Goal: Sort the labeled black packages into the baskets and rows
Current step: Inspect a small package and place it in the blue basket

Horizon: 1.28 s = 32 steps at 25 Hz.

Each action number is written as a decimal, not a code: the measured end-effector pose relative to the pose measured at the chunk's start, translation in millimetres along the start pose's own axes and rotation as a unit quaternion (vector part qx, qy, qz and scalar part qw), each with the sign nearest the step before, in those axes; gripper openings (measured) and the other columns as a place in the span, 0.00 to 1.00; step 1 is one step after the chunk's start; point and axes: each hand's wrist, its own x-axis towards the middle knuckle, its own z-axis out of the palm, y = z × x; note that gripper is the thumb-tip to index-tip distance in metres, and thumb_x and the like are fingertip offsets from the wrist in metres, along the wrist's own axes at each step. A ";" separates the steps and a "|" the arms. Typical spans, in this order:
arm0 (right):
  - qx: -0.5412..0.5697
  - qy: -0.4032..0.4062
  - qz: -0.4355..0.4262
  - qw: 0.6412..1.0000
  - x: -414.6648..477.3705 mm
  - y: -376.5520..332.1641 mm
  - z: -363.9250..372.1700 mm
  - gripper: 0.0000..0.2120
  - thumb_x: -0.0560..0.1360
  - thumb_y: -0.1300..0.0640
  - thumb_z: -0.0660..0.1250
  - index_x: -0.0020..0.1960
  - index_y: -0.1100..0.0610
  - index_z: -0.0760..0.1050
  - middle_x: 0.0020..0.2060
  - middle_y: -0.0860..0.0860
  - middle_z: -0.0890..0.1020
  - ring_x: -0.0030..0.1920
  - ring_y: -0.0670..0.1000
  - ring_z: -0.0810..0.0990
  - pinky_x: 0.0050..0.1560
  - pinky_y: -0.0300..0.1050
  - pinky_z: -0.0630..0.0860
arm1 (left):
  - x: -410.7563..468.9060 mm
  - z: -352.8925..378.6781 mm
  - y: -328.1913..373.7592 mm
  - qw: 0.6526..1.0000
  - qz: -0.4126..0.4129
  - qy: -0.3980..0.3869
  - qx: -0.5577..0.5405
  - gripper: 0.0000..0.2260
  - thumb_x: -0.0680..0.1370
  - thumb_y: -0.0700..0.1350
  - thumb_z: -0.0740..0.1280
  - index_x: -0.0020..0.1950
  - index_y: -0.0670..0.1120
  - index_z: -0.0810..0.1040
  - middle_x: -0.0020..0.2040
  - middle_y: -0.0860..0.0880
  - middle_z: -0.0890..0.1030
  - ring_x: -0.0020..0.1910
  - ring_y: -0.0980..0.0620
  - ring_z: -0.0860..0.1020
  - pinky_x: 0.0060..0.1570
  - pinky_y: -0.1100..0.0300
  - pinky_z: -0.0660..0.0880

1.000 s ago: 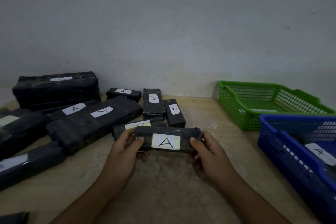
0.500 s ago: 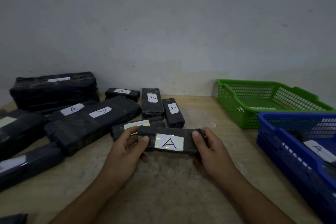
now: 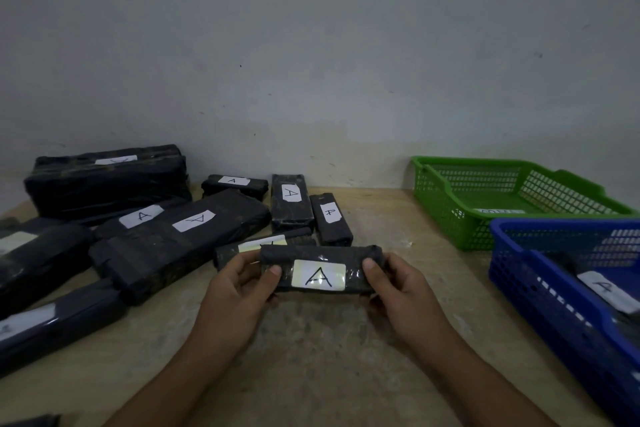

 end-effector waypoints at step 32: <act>-0.252 0.338 0.059 0.905 -89.3 -124.3 -280.9 0.10 0.76 0.51 0.70 0.51 0.56 0.74 0.42 0.55 0.84 0.35 0.53 0.84 0.29 0.41 0.80 | -65.7 229.7 55.4 0.981 -0.001 -0.195 0.011 0.09 0.75 0.32 0.67 0.48 0.47 0.77 0.55 0.45 0.80 0.44 0.49 0.79 0.46 0.49 0.79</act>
